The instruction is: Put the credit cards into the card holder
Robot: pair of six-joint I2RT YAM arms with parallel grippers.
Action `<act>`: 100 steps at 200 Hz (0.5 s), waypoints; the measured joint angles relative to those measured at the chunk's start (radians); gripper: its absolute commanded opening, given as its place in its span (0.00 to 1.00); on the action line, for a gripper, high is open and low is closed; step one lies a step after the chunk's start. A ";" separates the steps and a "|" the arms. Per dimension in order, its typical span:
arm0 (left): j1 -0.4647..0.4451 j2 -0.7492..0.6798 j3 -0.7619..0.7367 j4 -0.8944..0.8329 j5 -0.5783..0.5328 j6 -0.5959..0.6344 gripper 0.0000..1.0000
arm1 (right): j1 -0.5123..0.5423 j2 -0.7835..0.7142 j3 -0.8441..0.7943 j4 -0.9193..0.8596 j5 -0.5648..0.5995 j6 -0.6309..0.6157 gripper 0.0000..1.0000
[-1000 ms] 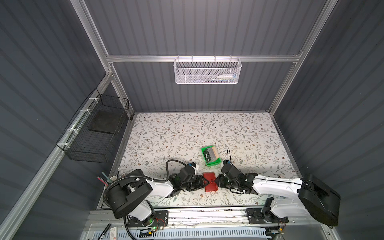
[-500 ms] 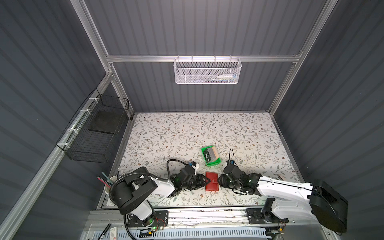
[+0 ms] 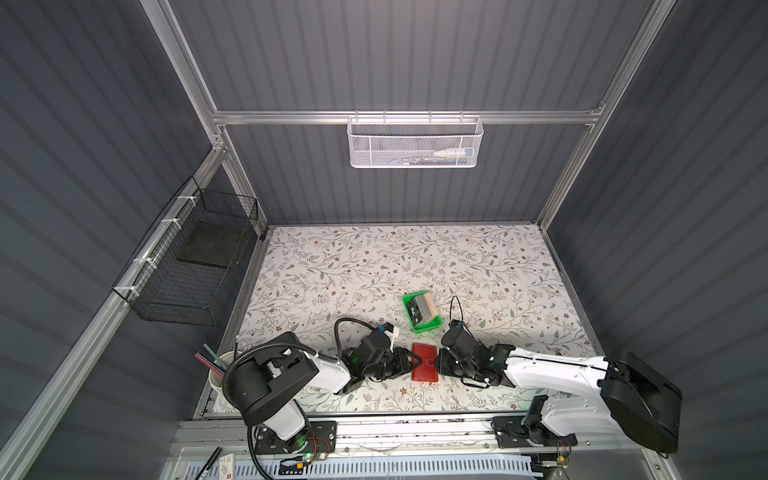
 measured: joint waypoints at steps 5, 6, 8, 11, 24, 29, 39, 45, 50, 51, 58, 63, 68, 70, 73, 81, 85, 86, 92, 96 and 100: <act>0.000 0.002 0.000 0.004 0.002 0.000 0.44 | 0.000 0.002 0.000 0.000 0.001 0.002 0.18; 0.000 0.002 0.000 0.005 0.002 0.000 0.44 | 0.000 0.002 0.000 0.000 0.001 0.002 0.18; 0.000 0.004 0.000 0.006 0.003 0.000 0.44 | 0.000 0.003 0.001 0.000 0.002 0.002 0.18; 0.000 0.006 0.000 0.010 0.004 0.000 0.44 | 0.000 0.004 0.001 0.000 0.002 0.004 0.18; 0.000 0.017 0.000 0.028 0.010 -0.001 0.44 | 0.001 0.009 0.005 0.000 0.004 0.008 0.17; 0.000 0.021 0.000 0.036 0.011 -0.002 0.44 | 0.001 0.010 0.005 0.000 0.004 0.011 0.17; 0.000 0.031 0.000 0.051 0.014 -0.005 0.44 | 0.001 0.012 0.005 0.000 0.006 0.015 0.17; 0.000 0.037 0.000 0.063 0.015 -0.009 0.44 | 0.002 0.012 0.005 0.000 0.007 0.016 0.17; 0.000 0.041 0.000 0.071 0.016 -0.011 0.44 | 0.002 0.012 0.005 0.000 0.008 0.017 0.17; 0.000 0.042 0.000 0.073 0.016 -0.012 0.44 | 0.002 0.012 0.005 0.000 0.009 0.018 0.17; 0.000 0.050 0.000 0.085 0.018 -0.016 0.44 | 0.003 0.012 0.005 0.000 0.011 0.019 0.17; 0.000 0.054 0.000 0.093 0.019 -0.019 0.44 | 0.003 0.012 0.005 0.000 0.011 0.019 0.17; 0.000 0.057 0.000 0.100 0.019 -0.020 0.44 | 0.004 0.012 0.005 0.000 0.012 0.019 0.17; 0.000 0.059 0.000 0.101 0.019 -0.021 0.44 | 0.004 0.013 0.005 0.000 0.013 0.020 0.17; 0.000 0.061 0.000 0.106 0.019 -0.024 0.44 | 0.004 0.013 0.005 0.000 0.013 0.020 0.17; 0.000 0.068 0.000 0.116 0.025 -0.027 0.43 | 0.004 0.013 0.005 -0.001 0.014 0.022 0.17; 0.000 0.070 0.000 0.120 0.027 -0.027 0.42 | 0.004 0.013 0.005 -0.001 0.015 0.023 0.17; 0.000 0.070 0.000 0.121 0.027 -0.027 0.42 | 0.004 0.013 0.005 -0.001 0.015 0.022 0.17; 0.000 0.074 0.000 0.126 0.031 -0.031 0.41 | 0.004 0.013 0.005 -0.002 0.016 0.023 0.17; 0.000 0.077 0.000 0.129 0.032 -0.033 0.40 | 0.004 0.014 0.005 -0.002 0.016 0.023 0.17; 0.000 0.079 0.000 0.131 0.034 -0.034 0.38 | 0.005 0.014 0.005 -0.002 0.017 0.024 0.17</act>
